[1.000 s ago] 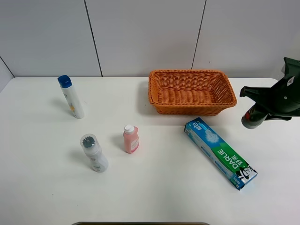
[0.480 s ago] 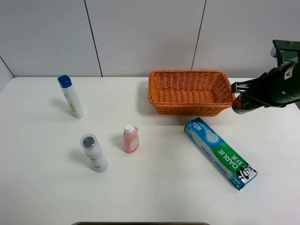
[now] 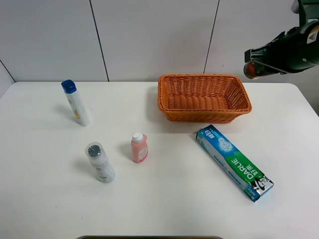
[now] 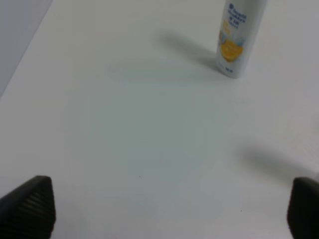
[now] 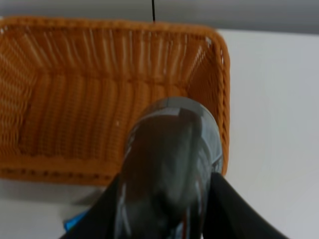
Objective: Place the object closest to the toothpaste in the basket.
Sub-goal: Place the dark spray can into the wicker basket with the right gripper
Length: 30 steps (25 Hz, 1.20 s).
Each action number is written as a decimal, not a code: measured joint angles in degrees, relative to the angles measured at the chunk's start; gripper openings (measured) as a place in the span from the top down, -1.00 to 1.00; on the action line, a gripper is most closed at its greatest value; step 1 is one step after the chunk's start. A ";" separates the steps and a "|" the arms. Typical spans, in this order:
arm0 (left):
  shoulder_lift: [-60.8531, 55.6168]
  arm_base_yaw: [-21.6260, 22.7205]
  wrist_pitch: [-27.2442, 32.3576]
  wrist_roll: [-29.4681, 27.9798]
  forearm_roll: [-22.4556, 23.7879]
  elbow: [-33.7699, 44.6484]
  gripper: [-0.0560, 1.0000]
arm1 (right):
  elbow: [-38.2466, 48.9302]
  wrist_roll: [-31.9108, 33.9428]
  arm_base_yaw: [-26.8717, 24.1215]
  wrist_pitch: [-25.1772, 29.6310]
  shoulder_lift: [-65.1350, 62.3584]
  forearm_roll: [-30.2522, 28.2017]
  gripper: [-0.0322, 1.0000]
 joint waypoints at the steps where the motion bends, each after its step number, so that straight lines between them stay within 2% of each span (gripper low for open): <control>1: 0.00 0.00 0.00 0.00 0.00 0.00 -0.88 | -1.31 -0.66 0.00 -0.01 1.46 0.01 0.25; 16: 0.00 0.00 0.00 0.00 0.00 0.00 -0.88 | -18.05 -14.15 0.86 1.57 23.07 8.13 0.25; 23: 0.00 0.00 0.00 0.00 0.00 0.00 -0.88 | -19.92 -18.33 0.91 0.78 30.08 12.59 0.25; 30: 0.00 0.00 0.00 0.00 0.00 0.00 -0.88 | -20.02 -19.32 0.91 -2.73 35.77 13.99 0.25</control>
